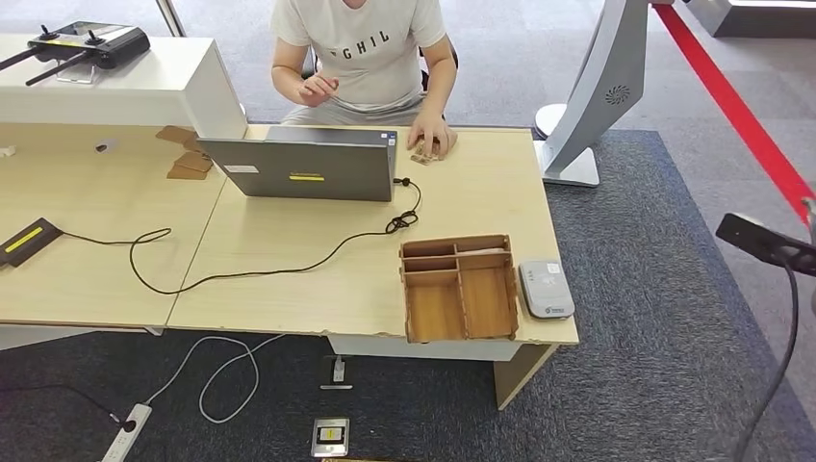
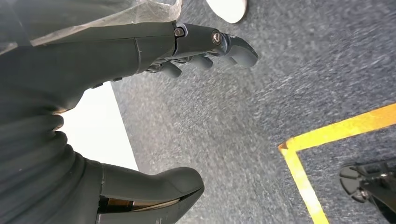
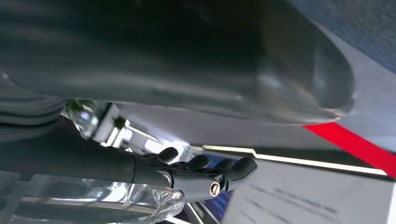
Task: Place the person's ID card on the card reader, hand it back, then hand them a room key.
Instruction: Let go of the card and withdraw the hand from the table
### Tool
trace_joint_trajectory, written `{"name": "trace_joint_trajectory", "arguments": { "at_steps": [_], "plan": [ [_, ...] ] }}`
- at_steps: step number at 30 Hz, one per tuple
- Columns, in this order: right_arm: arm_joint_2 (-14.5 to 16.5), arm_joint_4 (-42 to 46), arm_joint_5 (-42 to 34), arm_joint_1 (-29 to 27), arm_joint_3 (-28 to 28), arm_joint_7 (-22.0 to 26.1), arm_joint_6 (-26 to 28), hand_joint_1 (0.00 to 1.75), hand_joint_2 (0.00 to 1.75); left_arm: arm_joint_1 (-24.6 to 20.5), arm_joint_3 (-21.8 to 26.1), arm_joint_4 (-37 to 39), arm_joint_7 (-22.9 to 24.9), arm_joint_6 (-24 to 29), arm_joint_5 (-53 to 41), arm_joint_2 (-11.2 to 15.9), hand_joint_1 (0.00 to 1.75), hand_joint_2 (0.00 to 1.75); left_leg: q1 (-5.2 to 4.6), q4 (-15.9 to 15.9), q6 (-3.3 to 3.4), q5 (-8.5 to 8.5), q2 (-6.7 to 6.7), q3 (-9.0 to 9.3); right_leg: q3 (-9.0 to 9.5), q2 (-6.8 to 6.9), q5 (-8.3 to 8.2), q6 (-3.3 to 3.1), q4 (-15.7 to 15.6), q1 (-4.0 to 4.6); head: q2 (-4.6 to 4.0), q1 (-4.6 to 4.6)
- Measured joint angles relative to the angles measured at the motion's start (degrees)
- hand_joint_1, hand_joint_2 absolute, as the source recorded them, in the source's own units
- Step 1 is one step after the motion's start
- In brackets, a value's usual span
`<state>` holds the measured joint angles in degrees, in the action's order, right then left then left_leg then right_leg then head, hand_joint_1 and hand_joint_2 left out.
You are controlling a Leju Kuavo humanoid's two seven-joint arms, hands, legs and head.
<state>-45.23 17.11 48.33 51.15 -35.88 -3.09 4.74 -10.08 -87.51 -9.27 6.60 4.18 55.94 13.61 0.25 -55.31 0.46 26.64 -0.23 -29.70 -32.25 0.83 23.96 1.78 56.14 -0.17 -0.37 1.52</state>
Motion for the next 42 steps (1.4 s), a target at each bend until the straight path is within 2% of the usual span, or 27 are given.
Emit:
{"name": "trace_joint_trajectory", "arguments": {
  "at_steps": [4,7,10,14,19,27,32,42],
  "plan": [
    [-1.32,-1.01,-10.10,-13.50,5.41,0.44,4.58,0.00,0.00,-0.03,0.37,0.00,1.20,0.33,0.78,-0.50,0.00,1.75,0.07,0.05,-0.02,0.09,-0.09,0.05,0.12,0.10,0.11,0.00,0.01,0.06,0.00,-0.02],
    [0.33,-1.86,-18.66,-25.02,10.90,0.12,7.76,0.00,0.00,-0.02,0.81,0.00,2.21,0.59,0.89,-0.93,0.00,1.75,0.18,0.07,-0.06,0.16,-0.31,0.10,0.28,0.33,0.29,-0.04,0.01,0.16,0.00,-0.01],
    [5.01,-2.74,-23.28,-35.00,15.99,-1.94,7.81,0.00,0.00,0.07,0.97,0.00,2.82,0.90,1.00,-1.26,0.00,1.75,0.34,0.09,-0.22,0.29,-0.41,0.16,0.42,0.43,0.44,-0.14,0.03,0.23,0.00,0.01],
    [13.41,-3.67,-25.18,-41.73,20.92,-6.84,5.91,0.00,0.00,-0.14,1.04,-0.01,3.26,1.63,1.09,-1.54,0.00,1.75,0.33,0.18,-0.35,0.37,-0.09,0.40,0.39,0.25,0.50,-0.27,0.13,0.19,0.00,-0.02],
    [21.89,-4.37,-25.12,-44.28,25.12,-6.93,5.15,0.00,0.00,-0.33,1.13,-0.02,4.02,2.44,1.75,-1.78,0.00,1.75,0.31,0.20,-0.44,0.34,0.09,0.58,0.41,0.05,0.53,-0.37,0.17,0.23,0.00,-0.01],
    [29.15,-5.38,-25.50,-44.96,30.36,-0.65,8.41,0.00,0.00,-0.32,1.70,-0.02,3.80,3.52,2.87,-2.07,0.00,1.75,0.28,0.19,-0.46,0.32,0.13,0.66,0.46,0.04,0.53,-0.38,0.21,0.20,-0.01,0.01],
    [31.11,-5.79,-23.15,-45.11,31.37,0.90,9.33,0.00,0.00,-0.34,2.24,0.00,2.61,3.59,2.73,-2.13,0.00,1.75,0.20,0.19,-0.45,0.33,0.14,0.70,0.49,0.03,0.53,-0.38,0.21,0.15,0.00,0.01],
    [32.26,-6.43,-22.23,-45.19,31.67,-6.28,3.23,0.00,0.00,-0.37,2.27,0.03,1.60,2.21,1.77,-0.85,0.00,1.75,0.13,0.19,-0.45,0.33,0.17,0.73,0.51,0.03,0.53,-0.38,0.21,0.12,0.00,-0.01]
  ]
}}
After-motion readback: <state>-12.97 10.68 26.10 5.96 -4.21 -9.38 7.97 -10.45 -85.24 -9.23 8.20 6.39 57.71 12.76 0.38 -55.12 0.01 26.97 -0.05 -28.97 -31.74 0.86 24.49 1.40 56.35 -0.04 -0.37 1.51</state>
